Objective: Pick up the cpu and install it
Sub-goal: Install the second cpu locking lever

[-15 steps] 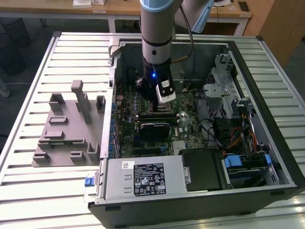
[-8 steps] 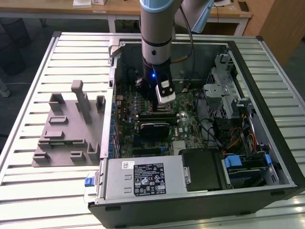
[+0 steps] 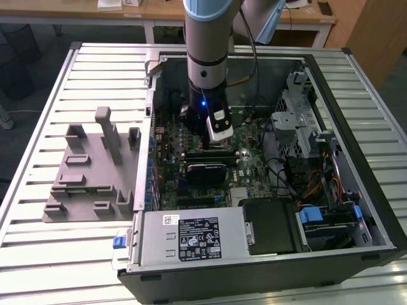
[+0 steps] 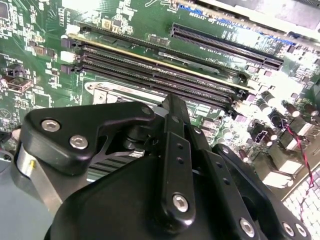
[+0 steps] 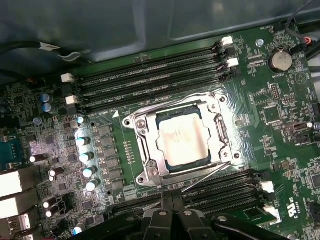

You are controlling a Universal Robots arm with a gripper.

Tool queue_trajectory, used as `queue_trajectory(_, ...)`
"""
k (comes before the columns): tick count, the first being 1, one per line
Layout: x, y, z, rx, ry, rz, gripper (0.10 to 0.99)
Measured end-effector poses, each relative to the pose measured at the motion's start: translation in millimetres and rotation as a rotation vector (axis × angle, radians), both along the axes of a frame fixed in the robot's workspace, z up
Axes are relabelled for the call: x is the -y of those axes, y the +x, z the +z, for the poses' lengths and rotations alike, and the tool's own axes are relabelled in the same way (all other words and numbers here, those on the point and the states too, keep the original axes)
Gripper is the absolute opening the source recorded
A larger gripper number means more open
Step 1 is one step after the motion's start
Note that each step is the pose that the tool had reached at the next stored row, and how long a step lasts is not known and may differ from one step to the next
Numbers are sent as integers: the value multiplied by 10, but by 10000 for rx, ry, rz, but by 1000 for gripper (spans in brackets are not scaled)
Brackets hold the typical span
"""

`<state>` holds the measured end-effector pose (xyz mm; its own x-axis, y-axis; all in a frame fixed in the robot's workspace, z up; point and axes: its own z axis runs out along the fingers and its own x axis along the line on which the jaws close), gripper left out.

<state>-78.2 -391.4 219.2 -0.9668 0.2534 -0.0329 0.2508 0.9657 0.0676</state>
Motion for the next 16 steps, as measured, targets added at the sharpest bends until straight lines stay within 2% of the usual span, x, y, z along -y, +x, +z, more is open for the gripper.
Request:
queue_trajectory(4, 42, -15, -5, 10, 123, 70, 106)
queue_trajectory(11, 48, -16, -13, 9, 163, 192, 106)
queue_trajectory(16, 48, -20, -36, 7, 334, 645, 106)
